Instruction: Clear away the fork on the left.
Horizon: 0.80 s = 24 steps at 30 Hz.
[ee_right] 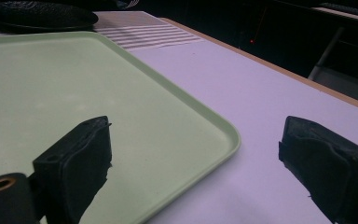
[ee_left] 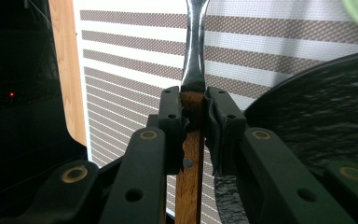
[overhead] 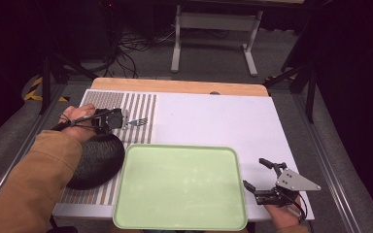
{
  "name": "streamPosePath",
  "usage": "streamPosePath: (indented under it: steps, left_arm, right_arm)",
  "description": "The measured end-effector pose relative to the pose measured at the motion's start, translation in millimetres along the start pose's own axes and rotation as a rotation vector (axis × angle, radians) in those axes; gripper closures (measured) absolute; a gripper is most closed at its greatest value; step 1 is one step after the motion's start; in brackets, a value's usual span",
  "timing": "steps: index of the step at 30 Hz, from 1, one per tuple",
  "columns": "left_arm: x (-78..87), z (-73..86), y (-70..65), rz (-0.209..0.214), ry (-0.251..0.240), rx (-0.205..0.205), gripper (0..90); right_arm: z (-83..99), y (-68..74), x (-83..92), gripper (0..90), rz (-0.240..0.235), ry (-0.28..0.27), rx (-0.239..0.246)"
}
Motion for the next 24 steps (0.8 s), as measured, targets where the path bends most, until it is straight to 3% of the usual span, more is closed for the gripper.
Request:
streamPosePath:
  steps: [17,23,24]
  left_arm:
    - [30.0,-13.1,-11.4,0.007,-0.020,0.038,77.6]
    - [31.3,-12.5,-12.8,0.051,-0.037,0.041,77.6]
    - [32.3,-12.1,-13.3,0.088,-0.061,0.046,77.6]
  right_arm:
    - [0.3,-0.4,-0.1,9.6,0.002,0.001,-0.003]
    - [0.0,-0.3,0.1,9.6,0.003,0.000,-0.002]
    - [0.2,-0.3,0.1,9.6,0.003,0.001,-0.003]
Point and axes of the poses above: each handheld gripper's, and its own axes: x roughly backward along the jaws, z roughly out of its underside, y roughly to its left, the point moved 6 cm from there along -x, roughly forward along the jaws, and after that the axes turned 9 degrees about -x, right-handed, at the moved point
